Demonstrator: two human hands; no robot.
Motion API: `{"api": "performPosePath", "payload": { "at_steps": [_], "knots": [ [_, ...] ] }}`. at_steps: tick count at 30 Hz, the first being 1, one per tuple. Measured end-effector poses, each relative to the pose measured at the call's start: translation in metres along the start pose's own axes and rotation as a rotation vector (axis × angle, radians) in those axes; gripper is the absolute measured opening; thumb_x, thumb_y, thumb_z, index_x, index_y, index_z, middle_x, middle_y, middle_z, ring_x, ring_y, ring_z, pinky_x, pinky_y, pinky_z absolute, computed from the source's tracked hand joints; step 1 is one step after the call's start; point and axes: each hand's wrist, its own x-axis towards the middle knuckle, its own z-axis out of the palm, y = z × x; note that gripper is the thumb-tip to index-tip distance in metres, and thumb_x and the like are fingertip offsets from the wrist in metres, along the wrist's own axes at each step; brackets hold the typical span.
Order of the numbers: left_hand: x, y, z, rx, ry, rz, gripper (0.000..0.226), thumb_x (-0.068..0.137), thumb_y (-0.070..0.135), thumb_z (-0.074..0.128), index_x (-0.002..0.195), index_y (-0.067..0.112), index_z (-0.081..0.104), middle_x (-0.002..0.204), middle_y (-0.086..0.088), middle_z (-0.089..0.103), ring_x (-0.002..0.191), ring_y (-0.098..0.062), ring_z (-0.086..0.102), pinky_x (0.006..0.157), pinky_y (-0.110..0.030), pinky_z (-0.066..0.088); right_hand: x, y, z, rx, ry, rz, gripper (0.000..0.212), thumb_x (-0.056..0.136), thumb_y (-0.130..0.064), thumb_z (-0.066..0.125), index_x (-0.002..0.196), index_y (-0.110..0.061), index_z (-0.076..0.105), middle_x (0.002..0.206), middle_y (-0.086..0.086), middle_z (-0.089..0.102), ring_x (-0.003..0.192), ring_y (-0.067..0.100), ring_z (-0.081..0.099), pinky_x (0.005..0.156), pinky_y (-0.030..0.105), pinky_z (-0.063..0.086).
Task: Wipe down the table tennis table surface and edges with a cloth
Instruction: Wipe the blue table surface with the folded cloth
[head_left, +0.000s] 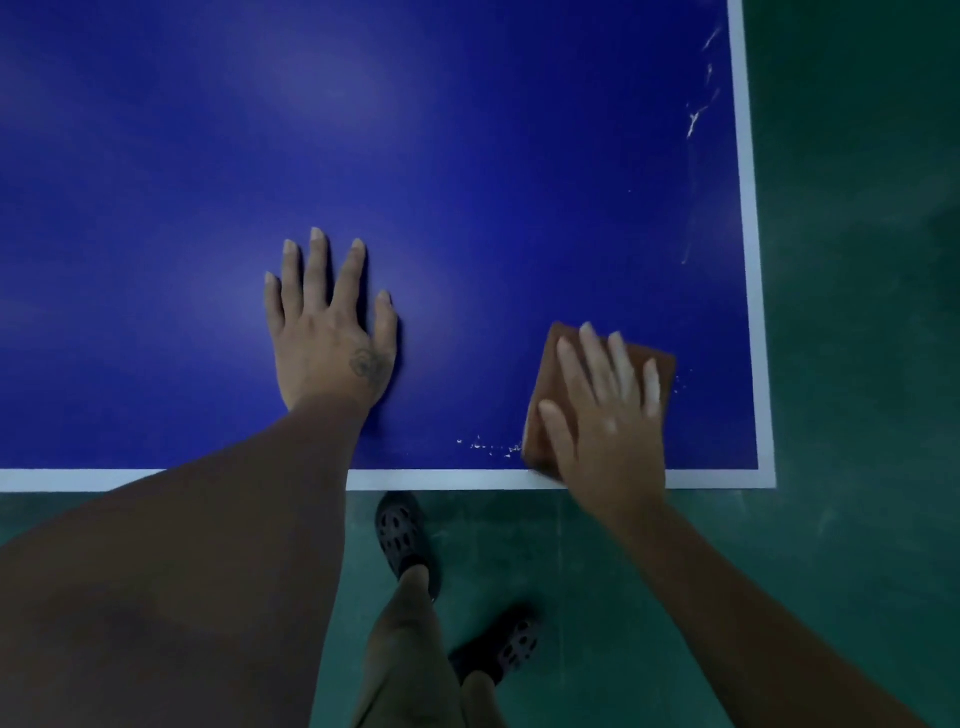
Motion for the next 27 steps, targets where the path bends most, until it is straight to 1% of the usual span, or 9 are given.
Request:
{"api": "performPosePath", "payload": {
  "at_steps": [3, 6, 12, 14, 17, 19, 21, 24, 27],
  "knots": [
    [0.001, 0.0, 0.0, -0.003, 0.002, -0.008, 0.069, 0.11, 0.06, 0.027, 0.173, 0.031, 0.027, 0.184, -0.002, 0.011, 0.17, -0.025, 0.001, 0.138, -0.049, -0.001, -0.033, 0.006, 0.003, -0.009, -0.024, -0.061, 0.065, 0.114, -0.056, 0.031, 0.17, -0.023, 0.027, 0.18, -0.002, 0.014, 0.167, 0.026, 0.011, 0.131, 0.063, 0.014],
    [0.001, 0.0, 0.002, -0.006, 0.015, -0.012, 0.07, 0.11, 0.061, 0.027, 0.172, 0.029, 0.027, 0.183, -0.001, 0.013, 0.17, -0.025, 0.002, 0.138, -0.049, -0.002, -0.013, 0.008, -0.002, 0.007, -0.027, -0.059, 0.065, 0.114, -0.058, 0.031, 0.17, -0.024, 0.028, 0.18, -0.002, 0.015, 0.167, 0.025, 0.011, 0.132, 0.061, 0.012],
    [0.002, 0.0, 0.005, -0.012, 0.053, -0.01, 0.068, 0.111, 0.059, 0.028, 0.171, 0.028, 0.031, 0.183, -0.002, 0.016, 0.17, -0.026, 0.006, 0.138, -0.049, 0.001, 0.089, -0.033, -0.008, 0.041, 0.002, 0.223, 0.069, 0.113, -0.06, 0.017, 0.173, -0.026, 0.013, 0.181, -0.001, 0.007, 0.167, 0.027, 0.003, 0.132, 0.062, 0.005],
    [0.002, 0.0, 0.006, -0.013, 0.059, -0.016, 0.067, 0.111, 0.058, 0.03, 0.171, 0.028, 0.032, 0.183, -0.002, 0.017, 0.17, -0.026, 0.006, 0.138, -0.049, 0.002, 0.096, -0.057, -0.004, 0.039, 0.003, 0.186, 0.069, 0.113, -0.059, 0.017, 0.173, -0.026, 0.012, 0.181, -0.001, 0.006, 0.167, 0.027, 0.003, 0.132, 0.062, 0.005],
    [0.001, 0.0, 0.005, -0.019, 0.055, -0.015, 0.066, 0.112, 0.058, 0.03, 0.171, 0.028, 0.032, 0.183, -0.002, 0.017, 0.17, -0.026, 0.006, 0.138, -0.05, 0.002, 0.061, -0.081, 0.006, 0.041, 0.004, -0.018, 0.067, 0.114, -0.057, 0.023, 0.172, -0.025, 0.017, 0.181, 0.0, 0.007, 0.167, 0.028, 0.005, 0.132, 0.061, 0.007],
    [0.002, -0.001, 0.005, -0.013, 0.052, -0.007, 0.066, 0.112, 0.058, 0.03, 0.171, 0.028, 0.031, 0.183, -0.002, 0.016, 0.17, -0.026, 0.005, 0.138, -0.051, 0.002, 0.021, -0.075, 0.012, 0.056, -0.026, -0.172, 0.068, 0.114, -0.058, 0.028, 0.172, -0.026, 0.018, 0.181, -0.002, 0.006, 0.168, 0.026, 0.005, 0.132, 0.061, 0.008],
    [0.002, -0.001, 0.005, -0.002, 0.052, -0.008, 0.065, 0.113, 0.057, 0.03, 0.171, 0.027, 0.031, 0.183, -0.002, 0.016, 0.17, -0.027, 0.005, 0.137, -0.051, 0.002, -0.012, -0.048, 0.015, 0.064, -0.039, -0.235, 0.068, 0.113, -0.058, 0.034, 0.172, -0.027, 0.021, 0.181, -0.003, 0.009, 0.167, 0.025, 0.008, 0.132, 0.061, 0.009],
    [0.002, 0.002, 0.002, -0.01, 0.056, -0.017, 0.065, 0.112, 0.054, 0.033, 0.171, 0.026, 0.032, 0.183, -0.003, 0.017, 0.17, -0.028, 0.006, 0.137, -0.051, 0.002, -0.036, -0.003, 0.006, 0.023, -0.065, -0.171, 0.067, 0.113, -0.057, 0.037, 0.171, -0.028, 0.023, 0.181, -0.003, 0.011, 0.167, 0.026, 0.011, 0.132, 0.063, 0.011],
    [0.002, 0.003, -0.001, -0.013, 0.05, -0.012, 0.065, 0.112, 0.052, 0.034, 0.171, 0.024, 0.033, 0.182, -0.005, 0.017, 0.17, -0.03, 0.007, 0.137, -0.052, 0.003, -0.022, -0.002, 0.001, -0.013, -0.043, -0.048, 0.064, 0.114, -0.052, 0.035, 0.171, -0.023, 0.027, 0.18, 0.0, 0.013, 0.167, 0.027, 0.01, 0.131, 0.065, 0.014]
  ]
}}
